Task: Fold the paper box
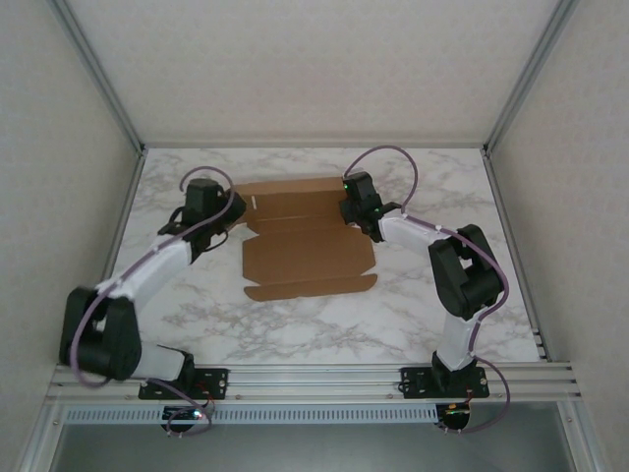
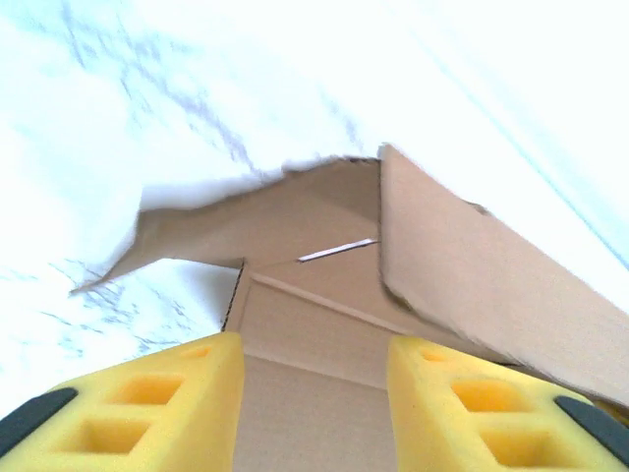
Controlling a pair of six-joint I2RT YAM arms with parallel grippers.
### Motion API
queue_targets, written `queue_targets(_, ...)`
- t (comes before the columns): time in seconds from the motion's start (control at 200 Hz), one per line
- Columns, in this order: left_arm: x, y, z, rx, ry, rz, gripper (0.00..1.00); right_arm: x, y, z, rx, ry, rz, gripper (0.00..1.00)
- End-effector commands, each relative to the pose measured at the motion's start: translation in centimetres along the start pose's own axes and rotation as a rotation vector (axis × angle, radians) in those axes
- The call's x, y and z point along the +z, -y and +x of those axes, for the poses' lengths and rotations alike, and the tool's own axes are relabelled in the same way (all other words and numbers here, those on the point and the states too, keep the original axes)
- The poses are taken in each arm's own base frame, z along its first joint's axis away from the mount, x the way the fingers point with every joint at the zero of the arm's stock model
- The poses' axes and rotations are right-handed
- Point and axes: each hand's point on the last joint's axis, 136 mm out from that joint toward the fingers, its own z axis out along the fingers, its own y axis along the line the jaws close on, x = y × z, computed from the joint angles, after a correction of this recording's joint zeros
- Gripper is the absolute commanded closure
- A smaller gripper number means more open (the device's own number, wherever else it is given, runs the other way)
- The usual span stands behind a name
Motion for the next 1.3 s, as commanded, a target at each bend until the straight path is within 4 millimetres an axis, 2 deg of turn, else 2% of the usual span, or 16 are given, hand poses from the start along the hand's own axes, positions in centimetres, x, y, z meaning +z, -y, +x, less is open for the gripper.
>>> queue_targets(0.0,-2.9,-2.6,-1.5,0.052,0.101,-0.1,0.57,0.0,0.1,3.5,-0.074,-0.135,-0.008,1.0)
queue_targets(0.12,-5.8,-2.9,-4.0,0.075,0.27,-0.093,0.54,-0.2,0.3,3.3,-0.08,-0.124,-0.005,1.0)
queue_targets(0.235,-9.3,-3.5,-7.7,0.114,0.54,-0.109,0.49,-0.4,0.2,3.2,-0.087,-0.119,-0.016,1.0)
queue_targets(0.3,-10.3,-3.8,-8.9,0.167,0.644,-0.124,0.46,-0.6,0.1,3.0,-0.091,-0.113,-0.03,1.0)
queue_targets(0.421,-9.4,-5.2,-11.0,0.225,0.701,-0.184,0.42,-0.9,-0.3,2.9,-0.092,-0.108,-0.054,1.0)
queue_targets(0.496,-7.5,-7.5,-13.0,0.175,0.671,-0.244,0.42,-1.0,-0.5,2.9,-0.092,-0.111,-0.069,1.0)
queue_targets(0.561,-5.6,-8.5,-14.3,0.154,0.616,-0.264,0.44,-1.1,-0.7,2.9,-0.093,-0.114,-0.081,1.0)
queue_targets(0.606,-4.6,-7.8,-14.7,0.168,0.576,-0.227,0.45,-1.1,-0.8,3.0,-0.093,-0.117,-0.091,1.0)
queue_targets(0.661,-4.1,-5.8,-14.9,0.209,0.548,-0.147,0.5,-1.1,-0.9,3.1,-0.092,-0.123,-0.096,1.0)
queue_targets(0.716,-4.3,-3.0,-14.6,0.233,0.52,-0.03,0.56,-1.1,-1.0,3.1,-0.09,-0.126,-0.098,1.0)
queue_targets(0.766,-4.7,-0.9,-14.0,0.232,0.501,0.011,0.58,-1.0,-1.1,3.2,-0.091,-0.129,-0.1,1.0)
queue_targets(0.831,-4.7,1.1,-12.9,0.231,0.438,0.016,0.59,-0.9,-1.0,3.3,-0.092,-0.134,-0.098,1.0)
queue_targets(0.921,-3.8,3.2,-10.0,0.219,0.276,0.065,0.64,-0.8,-1.1,3.4,-0.095,-0.139,-0.098,1.0)
queue_targets(1.071,-2.3,3.4,-6.1,0.15,0.079,0.125,0.8,-0.4,-1.2,3.8,-0.091,-0.148,-0.098,1.0)
queue_targets(1.157,-1.0,2.5,-4.6,0.132,0.025,0.114,0.89,-0.3,-1.3,3.9,-0.089,-0.15,-0.099,1.0)
queue_targets(1.292,1.1,1.4,-2.4,0.119,-0.052,0.095,0.95,-0.5,-1.2,4.0,-0.09,-0.152,-0.096,1.0)
